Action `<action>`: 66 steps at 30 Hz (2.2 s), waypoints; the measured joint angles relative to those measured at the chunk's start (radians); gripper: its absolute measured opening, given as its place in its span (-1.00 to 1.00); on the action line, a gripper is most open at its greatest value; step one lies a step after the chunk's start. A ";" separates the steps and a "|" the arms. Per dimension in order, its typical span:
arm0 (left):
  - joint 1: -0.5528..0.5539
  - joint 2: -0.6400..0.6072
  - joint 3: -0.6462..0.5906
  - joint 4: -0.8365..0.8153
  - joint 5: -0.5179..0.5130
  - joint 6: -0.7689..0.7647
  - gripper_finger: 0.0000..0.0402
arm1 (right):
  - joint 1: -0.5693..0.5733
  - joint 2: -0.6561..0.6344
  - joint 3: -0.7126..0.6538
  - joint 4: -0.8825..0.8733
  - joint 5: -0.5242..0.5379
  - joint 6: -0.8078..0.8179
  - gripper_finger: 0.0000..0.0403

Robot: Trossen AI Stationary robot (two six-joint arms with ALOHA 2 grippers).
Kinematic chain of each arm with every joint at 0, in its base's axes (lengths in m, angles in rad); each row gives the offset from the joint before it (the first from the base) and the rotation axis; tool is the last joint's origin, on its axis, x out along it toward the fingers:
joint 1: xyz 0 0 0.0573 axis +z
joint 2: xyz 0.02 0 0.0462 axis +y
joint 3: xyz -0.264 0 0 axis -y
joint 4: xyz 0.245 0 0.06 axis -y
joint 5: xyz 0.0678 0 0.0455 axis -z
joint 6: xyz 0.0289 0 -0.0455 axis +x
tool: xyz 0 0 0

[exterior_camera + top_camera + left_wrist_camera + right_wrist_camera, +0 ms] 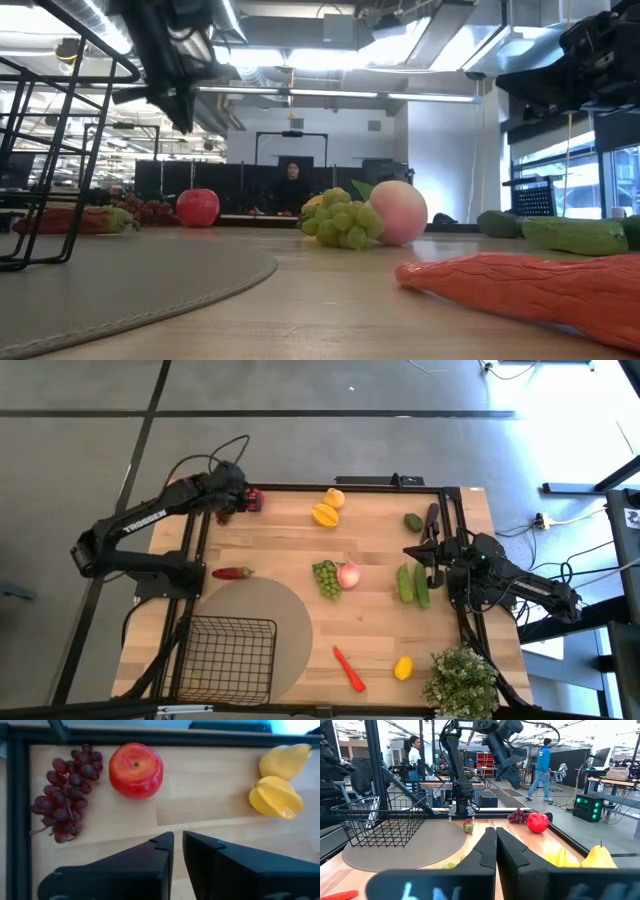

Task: Build produce basket
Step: Put the red apple into the wire basket

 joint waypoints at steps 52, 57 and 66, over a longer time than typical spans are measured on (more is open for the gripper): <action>0.123 0.127 0.000 0.080 0.262 0.160 -0.64 | 0.000 0.000 0.000 -0.002 0.000 0.001 -1.00; 0.126 0.127 0.000 0.076 0.162 0.194 -0.52 | 0.000 0.000 0.000 -0.002 0.000 0.001 -1.00; 0.141 0.158 0.000 0.153 0.033 0.228 -0.52 | 0.000 0.000 0.000 -0.002 0.000 0.001 -1.00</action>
